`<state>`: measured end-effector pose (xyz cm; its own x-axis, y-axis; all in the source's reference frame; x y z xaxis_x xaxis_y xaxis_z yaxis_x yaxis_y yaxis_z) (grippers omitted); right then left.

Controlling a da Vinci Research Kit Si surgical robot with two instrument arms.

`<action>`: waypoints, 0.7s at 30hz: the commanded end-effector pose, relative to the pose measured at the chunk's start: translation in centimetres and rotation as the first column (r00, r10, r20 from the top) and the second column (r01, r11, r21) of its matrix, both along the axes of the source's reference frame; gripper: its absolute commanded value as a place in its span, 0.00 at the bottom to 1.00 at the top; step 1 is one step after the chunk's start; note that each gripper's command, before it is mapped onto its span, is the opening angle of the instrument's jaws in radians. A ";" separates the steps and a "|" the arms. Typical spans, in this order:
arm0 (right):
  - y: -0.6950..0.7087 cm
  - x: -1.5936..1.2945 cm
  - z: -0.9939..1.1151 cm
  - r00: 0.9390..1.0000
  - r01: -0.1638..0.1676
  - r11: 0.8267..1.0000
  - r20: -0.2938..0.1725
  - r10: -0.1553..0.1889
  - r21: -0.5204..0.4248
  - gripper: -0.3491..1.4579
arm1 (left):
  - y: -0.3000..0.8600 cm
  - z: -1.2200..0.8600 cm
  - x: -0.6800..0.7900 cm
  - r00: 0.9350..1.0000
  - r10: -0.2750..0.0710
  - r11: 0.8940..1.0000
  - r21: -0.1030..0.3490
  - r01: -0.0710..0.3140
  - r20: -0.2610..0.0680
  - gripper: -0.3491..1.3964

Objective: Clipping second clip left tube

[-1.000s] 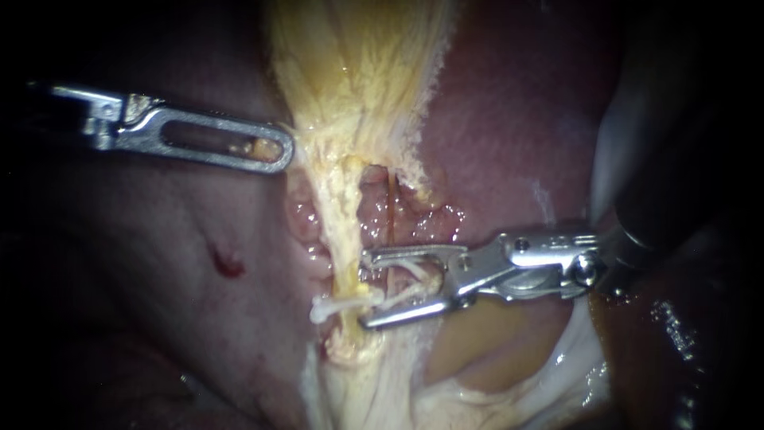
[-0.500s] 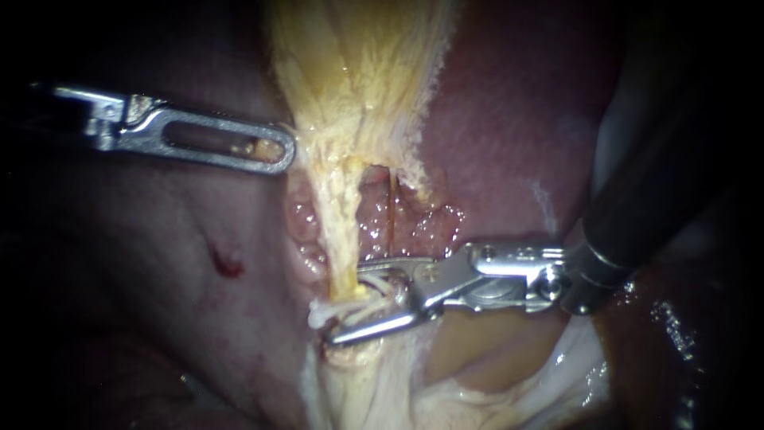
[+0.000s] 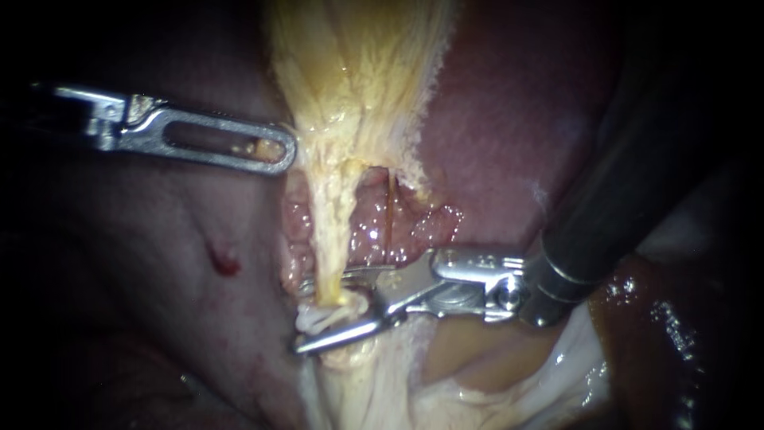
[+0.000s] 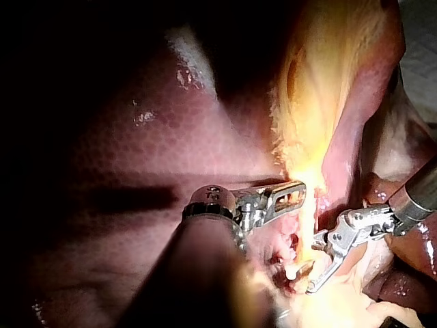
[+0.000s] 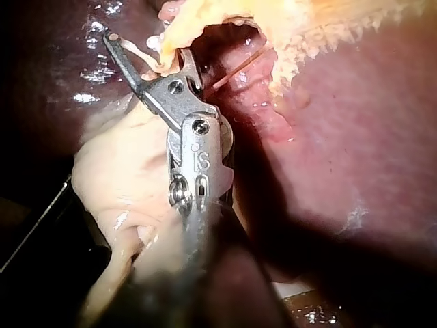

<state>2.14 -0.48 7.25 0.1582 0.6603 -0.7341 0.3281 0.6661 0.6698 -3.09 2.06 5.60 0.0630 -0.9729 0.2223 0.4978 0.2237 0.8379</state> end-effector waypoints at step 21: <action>-0.22 0.06 -0.32 0.990 0.104 0.994 -0.099 -0.100 0.033 0.47 | 0.01 0.01 0.00 1.000 0.001 1.000 0.000 -0.001 0.000 0.00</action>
